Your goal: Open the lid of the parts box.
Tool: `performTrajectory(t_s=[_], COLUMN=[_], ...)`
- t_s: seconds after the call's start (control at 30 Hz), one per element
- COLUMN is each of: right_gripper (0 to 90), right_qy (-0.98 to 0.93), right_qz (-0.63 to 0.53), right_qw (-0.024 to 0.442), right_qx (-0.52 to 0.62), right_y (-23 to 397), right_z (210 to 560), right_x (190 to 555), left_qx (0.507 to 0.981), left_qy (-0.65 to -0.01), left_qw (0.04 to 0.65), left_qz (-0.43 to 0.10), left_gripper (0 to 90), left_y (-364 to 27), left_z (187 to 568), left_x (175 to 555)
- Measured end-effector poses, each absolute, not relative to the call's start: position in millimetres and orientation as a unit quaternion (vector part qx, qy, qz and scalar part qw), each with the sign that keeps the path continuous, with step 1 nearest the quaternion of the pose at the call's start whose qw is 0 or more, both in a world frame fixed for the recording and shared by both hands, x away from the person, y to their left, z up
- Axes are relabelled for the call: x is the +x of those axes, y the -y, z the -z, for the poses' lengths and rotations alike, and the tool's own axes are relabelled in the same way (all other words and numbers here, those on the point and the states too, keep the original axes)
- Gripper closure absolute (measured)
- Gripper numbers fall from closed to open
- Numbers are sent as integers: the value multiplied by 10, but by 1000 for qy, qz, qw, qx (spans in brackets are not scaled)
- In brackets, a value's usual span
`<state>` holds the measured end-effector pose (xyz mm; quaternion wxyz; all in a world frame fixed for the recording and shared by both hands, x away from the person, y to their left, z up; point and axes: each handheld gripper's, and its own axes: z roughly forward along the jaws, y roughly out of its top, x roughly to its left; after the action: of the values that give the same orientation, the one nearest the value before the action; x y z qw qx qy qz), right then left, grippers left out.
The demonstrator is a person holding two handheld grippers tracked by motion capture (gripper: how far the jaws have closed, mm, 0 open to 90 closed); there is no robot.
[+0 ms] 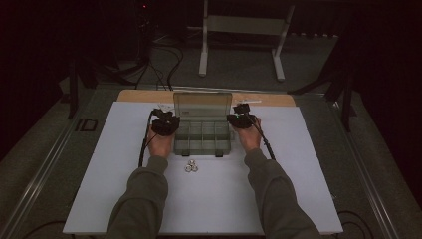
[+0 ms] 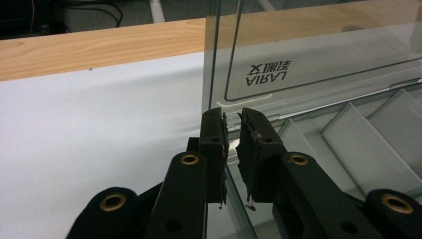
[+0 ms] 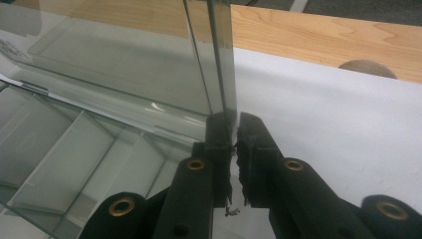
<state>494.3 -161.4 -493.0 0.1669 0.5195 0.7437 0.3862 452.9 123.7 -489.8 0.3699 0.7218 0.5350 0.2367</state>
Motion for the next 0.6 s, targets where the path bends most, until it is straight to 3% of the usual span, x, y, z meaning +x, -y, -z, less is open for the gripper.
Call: performTrajectory(t_s=[0.6], right_gripper=[841], right_qy=[-743], right_qz=[-368], right_qw=[159], right_qx=[537], right_y=[1574], right_z=[4904], right_x=[4988], left_qx=[730], left_qy=[-530], left_qw=[359], left_qz=[-240], left_gripper=[805], left_y=[-1240], left_z=[4979], left_x=[4449])
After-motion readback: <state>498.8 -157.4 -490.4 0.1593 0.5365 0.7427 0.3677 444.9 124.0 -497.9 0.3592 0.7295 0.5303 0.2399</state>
